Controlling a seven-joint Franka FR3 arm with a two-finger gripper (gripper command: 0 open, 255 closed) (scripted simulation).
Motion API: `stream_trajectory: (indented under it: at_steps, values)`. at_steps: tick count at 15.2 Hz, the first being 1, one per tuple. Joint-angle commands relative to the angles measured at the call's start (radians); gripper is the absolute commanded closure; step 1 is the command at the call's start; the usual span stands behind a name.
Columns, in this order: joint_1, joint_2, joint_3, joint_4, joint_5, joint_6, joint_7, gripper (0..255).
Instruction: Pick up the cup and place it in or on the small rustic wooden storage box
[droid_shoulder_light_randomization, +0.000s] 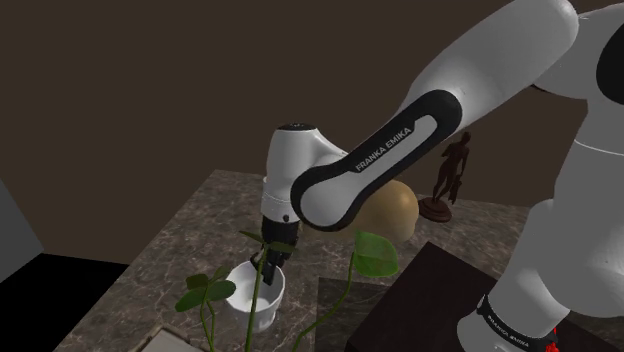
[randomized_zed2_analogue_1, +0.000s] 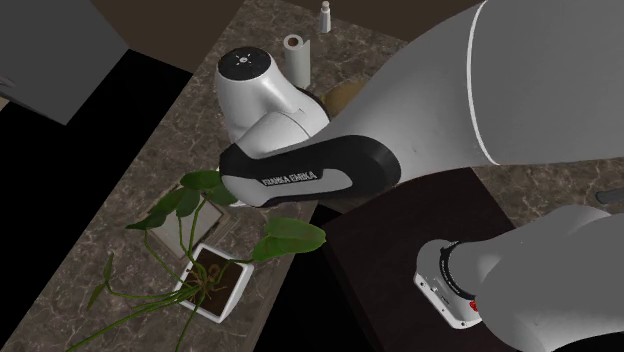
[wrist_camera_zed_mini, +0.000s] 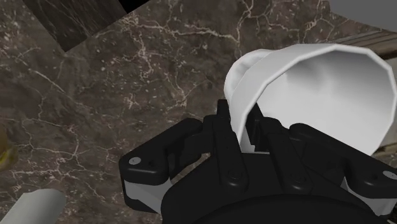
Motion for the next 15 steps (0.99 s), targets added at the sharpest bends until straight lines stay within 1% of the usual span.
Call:
stream_trajectory:
  at_steps: [1, 7, 11, 15]
  values:
    - [-0.003, -0.023, 0.002, 0.006, 0.009, -0.028, -0.003, 255]
    - [-0.008, -0.077, 0.004, 0.027, 0.026, -0.100, -0.007, 255]
    - [0.043, 0.021, 0.025, 0.163, -0.048, -0.132, 0.114, 255]
    - [0.107, 0.128, 0.031, 0.319, -0.123, -0.178, 0.225, 255]
